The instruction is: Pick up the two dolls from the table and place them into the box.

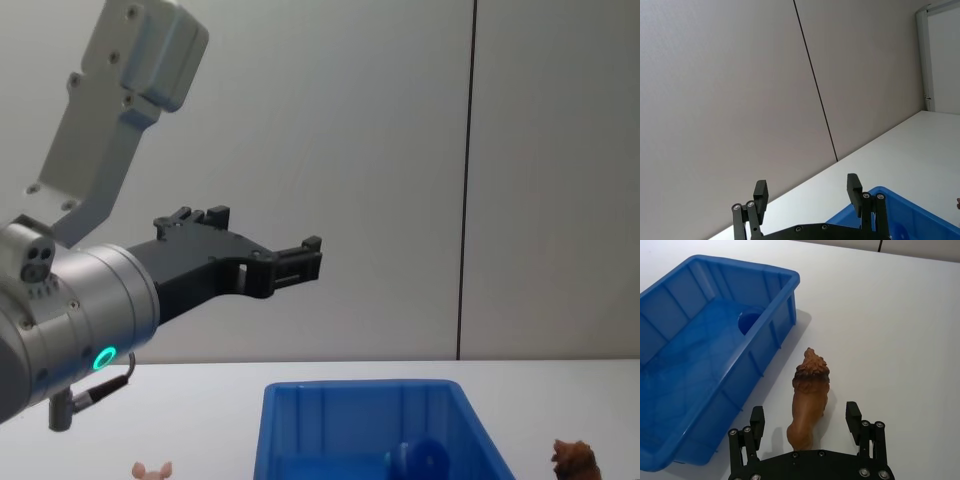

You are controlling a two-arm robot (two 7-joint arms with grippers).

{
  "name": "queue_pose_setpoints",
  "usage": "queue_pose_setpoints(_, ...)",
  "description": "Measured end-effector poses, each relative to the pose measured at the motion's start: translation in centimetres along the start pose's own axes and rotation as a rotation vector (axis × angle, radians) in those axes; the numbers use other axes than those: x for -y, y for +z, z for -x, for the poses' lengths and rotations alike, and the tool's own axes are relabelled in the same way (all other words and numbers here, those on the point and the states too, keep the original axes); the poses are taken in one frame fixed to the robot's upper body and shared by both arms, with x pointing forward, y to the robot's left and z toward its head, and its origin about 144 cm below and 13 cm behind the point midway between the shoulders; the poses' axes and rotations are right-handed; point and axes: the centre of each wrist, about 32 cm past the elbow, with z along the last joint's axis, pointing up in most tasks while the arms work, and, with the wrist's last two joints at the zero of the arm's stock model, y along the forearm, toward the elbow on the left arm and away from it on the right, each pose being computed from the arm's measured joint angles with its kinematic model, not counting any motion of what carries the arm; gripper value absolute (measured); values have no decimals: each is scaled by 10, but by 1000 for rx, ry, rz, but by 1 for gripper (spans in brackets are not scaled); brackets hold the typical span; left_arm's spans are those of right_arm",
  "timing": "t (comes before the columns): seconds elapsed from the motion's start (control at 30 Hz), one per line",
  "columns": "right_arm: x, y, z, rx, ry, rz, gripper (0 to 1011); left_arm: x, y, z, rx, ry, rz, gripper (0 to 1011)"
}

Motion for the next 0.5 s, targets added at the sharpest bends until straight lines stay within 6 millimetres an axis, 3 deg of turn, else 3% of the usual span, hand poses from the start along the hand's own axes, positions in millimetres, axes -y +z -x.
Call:
queue_pose_setpoints(0.2, -4, -2, 1, -5, 2, 10, 911, 0, 0, 0, 0, 0, 0, 1001)
queue_pose_setpoints(0.5, -8, -3, 2, -8, -16, 16, 644, 0, 0, 0, 0, 0, 0, 1001)
